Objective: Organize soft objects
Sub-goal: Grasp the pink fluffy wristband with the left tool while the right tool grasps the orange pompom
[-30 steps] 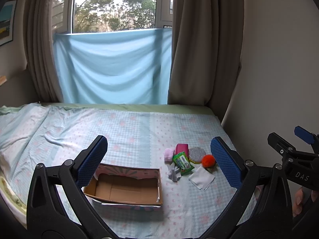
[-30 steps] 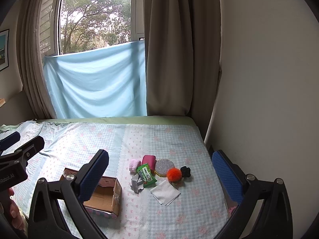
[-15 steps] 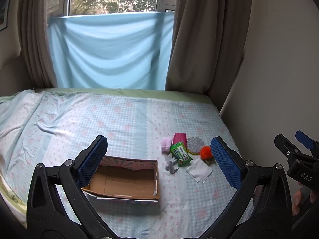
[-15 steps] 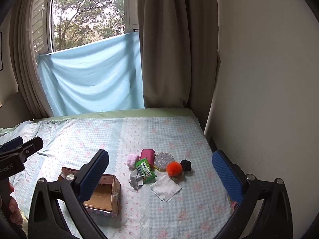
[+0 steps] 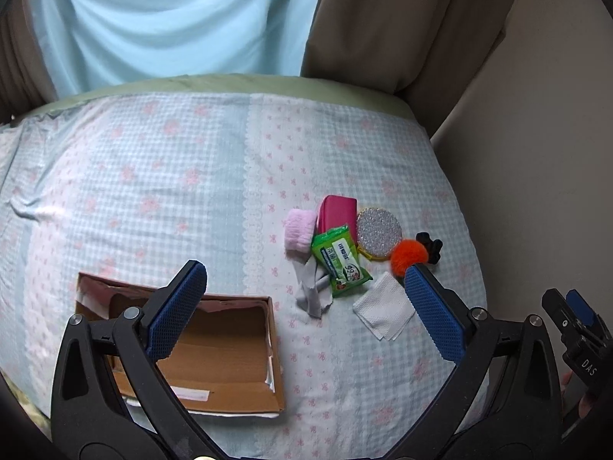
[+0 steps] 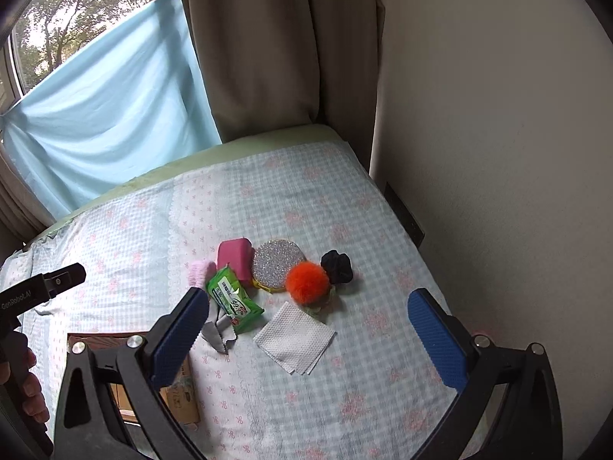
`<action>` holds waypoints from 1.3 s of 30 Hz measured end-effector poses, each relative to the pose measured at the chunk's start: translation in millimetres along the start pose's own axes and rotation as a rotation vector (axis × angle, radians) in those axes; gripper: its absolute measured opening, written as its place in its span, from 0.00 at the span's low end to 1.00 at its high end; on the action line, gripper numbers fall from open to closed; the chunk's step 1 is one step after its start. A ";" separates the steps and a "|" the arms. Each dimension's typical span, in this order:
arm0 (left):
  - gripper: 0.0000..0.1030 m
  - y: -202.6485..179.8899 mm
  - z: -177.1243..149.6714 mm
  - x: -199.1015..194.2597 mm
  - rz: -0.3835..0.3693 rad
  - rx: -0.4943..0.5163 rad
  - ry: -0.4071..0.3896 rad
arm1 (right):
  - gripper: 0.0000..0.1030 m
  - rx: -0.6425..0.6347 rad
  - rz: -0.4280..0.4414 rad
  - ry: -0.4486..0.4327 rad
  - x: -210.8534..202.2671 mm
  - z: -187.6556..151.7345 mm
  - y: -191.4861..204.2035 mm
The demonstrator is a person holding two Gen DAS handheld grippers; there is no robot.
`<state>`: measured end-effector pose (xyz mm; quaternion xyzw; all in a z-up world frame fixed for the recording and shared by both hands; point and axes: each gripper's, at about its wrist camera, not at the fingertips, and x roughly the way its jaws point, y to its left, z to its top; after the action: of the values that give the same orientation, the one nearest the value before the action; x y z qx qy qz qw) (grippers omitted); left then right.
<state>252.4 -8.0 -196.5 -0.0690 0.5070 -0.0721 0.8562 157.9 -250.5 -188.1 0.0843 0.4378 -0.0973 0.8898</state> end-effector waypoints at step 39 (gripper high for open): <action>0.38 16.2 19.8 344.3 -0.058 -0.005 0.420 | 0.38 0.327 0.084 0.380 313.5 -27.7 -40.8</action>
<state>434.4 -57.8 -485.6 -0.0691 0.6723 -0.1082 0.7291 314.1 -314.6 -456.9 0.2620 0.5716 -0.1121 0.7695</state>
